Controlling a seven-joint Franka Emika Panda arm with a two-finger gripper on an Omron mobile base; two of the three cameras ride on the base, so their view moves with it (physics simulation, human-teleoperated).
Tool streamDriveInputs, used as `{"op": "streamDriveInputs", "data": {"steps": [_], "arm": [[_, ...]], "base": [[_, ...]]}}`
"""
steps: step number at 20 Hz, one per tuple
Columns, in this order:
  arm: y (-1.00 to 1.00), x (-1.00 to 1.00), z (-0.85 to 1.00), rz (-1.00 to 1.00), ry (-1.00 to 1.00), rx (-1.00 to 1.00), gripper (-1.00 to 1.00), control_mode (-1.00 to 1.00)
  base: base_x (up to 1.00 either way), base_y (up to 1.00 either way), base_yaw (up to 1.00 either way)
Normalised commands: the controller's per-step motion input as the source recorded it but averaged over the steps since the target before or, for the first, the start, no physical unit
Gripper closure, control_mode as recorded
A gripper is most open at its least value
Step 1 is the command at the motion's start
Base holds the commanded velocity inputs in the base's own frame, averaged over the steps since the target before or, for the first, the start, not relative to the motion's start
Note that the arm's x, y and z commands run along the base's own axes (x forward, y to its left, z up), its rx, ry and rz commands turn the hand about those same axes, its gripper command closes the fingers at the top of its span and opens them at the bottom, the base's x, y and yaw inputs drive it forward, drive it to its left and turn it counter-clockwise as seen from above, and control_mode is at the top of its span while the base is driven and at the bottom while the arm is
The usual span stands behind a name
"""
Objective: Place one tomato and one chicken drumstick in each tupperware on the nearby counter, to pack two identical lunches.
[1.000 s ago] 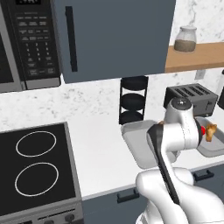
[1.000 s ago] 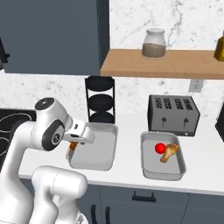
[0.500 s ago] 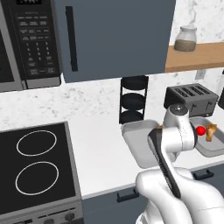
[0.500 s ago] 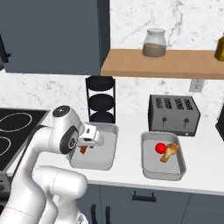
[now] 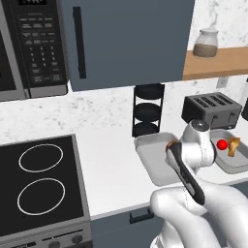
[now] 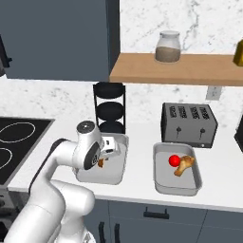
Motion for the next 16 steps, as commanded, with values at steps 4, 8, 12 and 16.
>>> {"op": "streamDriveInputs", "data": {"steps": [4, 8, 12, 16], "arm": [[0.00, 0.74, -0.26, 0.06, 0.06, 0.00, 1.00, -1.00], [0.00, 0.50, -0.47, 0.00, 0.07, 0.00, 1.00, -1.00], [0.00, 0.21, -0.54, 0.00, 0.03, 0.00, 1.00, -1.00], [0.00, 0.16, -0.26, 0.00, 0.00, 0.00, -1.00, -1.00]], "base": [[0.00, 0.00, 0.00], [0.00, 0.00, 0.00], [0.00, 0.00, 0.00], [0.00, 0.00, 0.00]]}}
